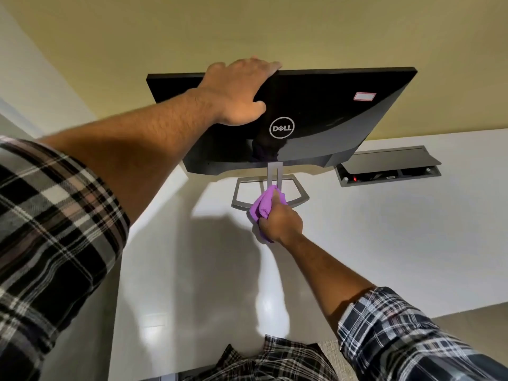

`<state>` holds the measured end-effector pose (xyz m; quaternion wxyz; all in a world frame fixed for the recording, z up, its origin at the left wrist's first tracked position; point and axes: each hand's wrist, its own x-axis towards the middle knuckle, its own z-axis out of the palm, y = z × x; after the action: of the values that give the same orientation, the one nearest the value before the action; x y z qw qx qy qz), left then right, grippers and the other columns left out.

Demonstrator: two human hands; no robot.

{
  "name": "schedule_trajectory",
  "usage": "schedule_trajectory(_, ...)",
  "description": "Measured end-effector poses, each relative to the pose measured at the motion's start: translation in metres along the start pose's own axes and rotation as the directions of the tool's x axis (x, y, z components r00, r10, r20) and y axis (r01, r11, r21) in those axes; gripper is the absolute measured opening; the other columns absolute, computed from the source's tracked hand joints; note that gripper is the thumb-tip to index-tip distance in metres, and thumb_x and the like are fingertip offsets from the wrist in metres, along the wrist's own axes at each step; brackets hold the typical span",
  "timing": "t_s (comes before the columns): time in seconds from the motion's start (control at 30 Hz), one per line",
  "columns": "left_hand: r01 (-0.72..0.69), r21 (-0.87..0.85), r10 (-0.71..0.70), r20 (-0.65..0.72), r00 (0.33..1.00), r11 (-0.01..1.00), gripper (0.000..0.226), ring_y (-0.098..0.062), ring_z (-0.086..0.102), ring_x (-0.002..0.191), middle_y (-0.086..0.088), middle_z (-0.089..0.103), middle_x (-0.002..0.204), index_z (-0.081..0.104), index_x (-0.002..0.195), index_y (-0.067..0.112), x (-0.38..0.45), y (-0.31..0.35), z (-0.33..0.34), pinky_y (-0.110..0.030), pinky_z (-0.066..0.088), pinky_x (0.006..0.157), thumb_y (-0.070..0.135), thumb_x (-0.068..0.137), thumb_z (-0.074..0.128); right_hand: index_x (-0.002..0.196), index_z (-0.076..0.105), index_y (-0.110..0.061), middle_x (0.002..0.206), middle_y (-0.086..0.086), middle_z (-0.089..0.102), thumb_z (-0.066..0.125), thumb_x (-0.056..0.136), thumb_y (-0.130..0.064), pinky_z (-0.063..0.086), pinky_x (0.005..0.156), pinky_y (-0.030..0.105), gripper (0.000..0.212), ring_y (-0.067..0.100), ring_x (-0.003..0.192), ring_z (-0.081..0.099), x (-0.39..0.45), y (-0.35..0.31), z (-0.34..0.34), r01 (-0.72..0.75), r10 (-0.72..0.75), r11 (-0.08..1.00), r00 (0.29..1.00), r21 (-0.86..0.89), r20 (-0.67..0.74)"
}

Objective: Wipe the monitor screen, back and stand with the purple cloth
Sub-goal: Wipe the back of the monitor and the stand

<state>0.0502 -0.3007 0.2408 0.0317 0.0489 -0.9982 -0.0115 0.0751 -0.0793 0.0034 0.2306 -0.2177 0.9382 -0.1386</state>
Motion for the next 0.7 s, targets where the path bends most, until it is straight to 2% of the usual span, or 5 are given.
schedule_trajectory(0.17,-0.003,-0.005,0.003,0.006,1.000,1.000,0.078,-0.022,0.029,0.150,-0.001,0.028,0.163,0.013,0.158,0.033,0.000,0.001,-0.002,-0.058,0.036,0.111,0.040,0.092,0.054,0.118,0.069,-0.013,0.107,0.006,0.072,0.058,0.097,-0.038,0.060,0.092,0.043,0.035,0.024,0.096,0.069,0.013,0.004,-0.017,-0.179,0.139,0.921,0.981,0.347,0.136)
schedule_trajectory(0.33,0.007,-0.009,-0.007,0.019,1.000,1.000,0.079,-0.023,0.026,0.151,-0.001,0.026,0.164,0.012,0.159,0.033,0.002,0.001,-0.004,-0.060,0.034,0.111,0.040,0.092,0.054,0.110,0.069,-0.013,0.099,0.007,0.071,0.058,0.096,-0.019,0.060,0.075,0.034,0.019,0.020,0.089,0.069,0.008,0.012,-0.023,-0.215,0.091,0.852,0.959,0.477,0.269)
schedule_trajectory(0.47,0.023,-0.013,-0.023,0.024,0.999,1.000,0.080,-0.023,0.025,0.152,-0.002,0.026,0.165,0.012,0.159,0.033,0.004,0.001,-0.005,-0.061,0.032,0.113,0.040,0.092,0.055,0.100,0.058,-0.010,0.069,0.008,0.050,0.052,0.085,-0.004,0.040,0.057,0.029,0.017,0.016,0.052,0.049,-0.005,0.018,-0.007,-0.381,0.044,0.601,0.894,0.702,0.447)
schedule_trajectory(0.6,0.004,-0.012,-0.004,0.022,1.000,1.000,0.080,-0.023,0.025,0.151,-0.003,0.027,0.164,0.012,0.158,0.033,0.001,0.002,-0.002,-0.061,0.032,0.112,0.040,0.091,0.055,0.107,0.048,-0.015,0.075,0.010,0.053,0.062,0.085,-0.011,0.045,0.052,0.024,0.026,0.018,0.061,0.053,-0.003,0.017,0.002,-0.312,0.071,0.795,0.899,0.519,0.432)
schedule_trajectory(0.7,-0.018,-0.001,0.018,0.004,1.000,1.000,0.080,-0.023,0.026,0.151,-0.003,0.029,0.163,0.012,0.158,0.032,-0.004,0.003,0.002,-0.060,0.033,0.112,0.040,0.091,0.055,0.121,0.055,-0.015,0.110,0.011,0.061,0.065,0.090,-0.019,0.056,0.091,0.034,0.032,0.028,0.102,0.062,0.006,0.018,-0.009,-0.211,0.088,0.938,0.913,0.275,0.399)
